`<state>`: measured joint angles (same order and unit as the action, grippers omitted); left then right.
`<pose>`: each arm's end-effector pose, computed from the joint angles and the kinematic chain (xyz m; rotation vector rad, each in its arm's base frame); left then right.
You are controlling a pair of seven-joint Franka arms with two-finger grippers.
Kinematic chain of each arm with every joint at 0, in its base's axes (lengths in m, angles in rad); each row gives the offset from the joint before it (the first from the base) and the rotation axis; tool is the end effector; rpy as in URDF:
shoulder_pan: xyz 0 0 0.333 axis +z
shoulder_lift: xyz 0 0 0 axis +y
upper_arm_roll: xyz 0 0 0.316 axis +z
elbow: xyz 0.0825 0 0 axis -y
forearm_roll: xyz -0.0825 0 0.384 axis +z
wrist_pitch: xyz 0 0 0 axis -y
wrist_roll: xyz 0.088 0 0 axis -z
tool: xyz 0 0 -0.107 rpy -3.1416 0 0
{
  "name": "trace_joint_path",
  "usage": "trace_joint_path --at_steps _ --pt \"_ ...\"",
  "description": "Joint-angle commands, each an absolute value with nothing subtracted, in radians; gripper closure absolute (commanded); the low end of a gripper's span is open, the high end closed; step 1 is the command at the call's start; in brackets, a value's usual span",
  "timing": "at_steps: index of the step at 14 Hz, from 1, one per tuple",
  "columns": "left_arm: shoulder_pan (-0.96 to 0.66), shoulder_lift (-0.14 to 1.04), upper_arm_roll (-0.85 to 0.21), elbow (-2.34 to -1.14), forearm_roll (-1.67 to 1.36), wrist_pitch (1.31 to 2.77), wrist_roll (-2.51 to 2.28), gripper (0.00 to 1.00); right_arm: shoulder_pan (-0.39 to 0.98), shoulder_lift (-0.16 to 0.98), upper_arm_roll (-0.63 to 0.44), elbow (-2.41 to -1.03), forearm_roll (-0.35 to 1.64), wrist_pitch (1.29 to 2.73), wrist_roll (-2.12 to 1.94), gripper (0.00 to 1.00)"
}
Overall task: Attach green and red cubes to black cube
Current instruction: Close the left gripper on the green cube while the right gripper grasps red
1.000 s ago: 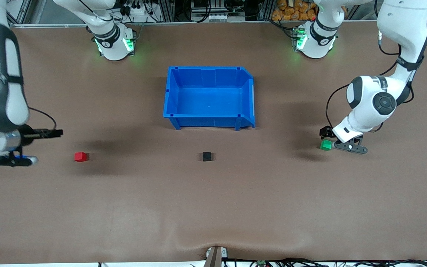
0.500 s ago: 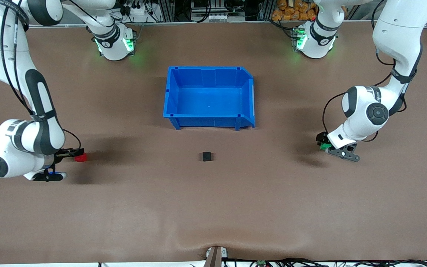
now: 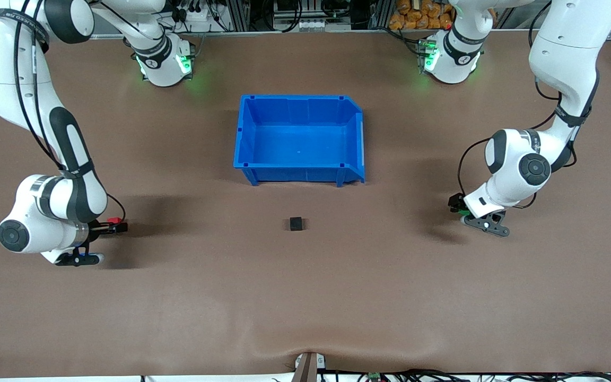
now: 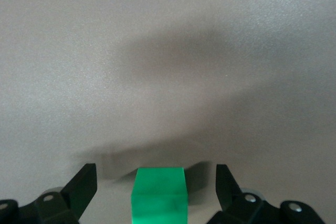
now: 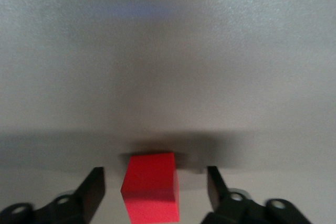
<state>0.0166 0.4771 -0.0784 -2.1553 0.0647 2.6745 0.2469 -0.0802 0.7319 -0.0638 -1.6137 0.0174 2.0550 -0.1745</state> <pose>0.5690 -0.0378 0.1784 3.0898 -0.5564 0.0702 0.6524 -0.0896 0.1763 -3.0928 -0.0468 0.4521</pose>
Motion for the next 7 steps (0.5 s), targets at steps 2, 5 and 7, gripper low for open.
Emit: trace_joint_path --at_steps 2,5,7 --pt "0.020 0.476 -0.077 -2.160 0.081 2.680 0.241 0.12 -0.083 0.727 -0.061 -1.606 0.070 1.971 -0.122 1.00" --pt "0.025 0.468 -0.077 -2.174 0.081 2.678 0.242 0.39 -0.078 0.719 -0.061 -1.591 0.173 1.960 -0.081 1.00" --pt "0.026 0.468 -0.077 -2.174 0.081 2.678 0.239 0.72 -0.069 0.715 -0.061 -1.547 0.253 1.875 -0.030 1.00"
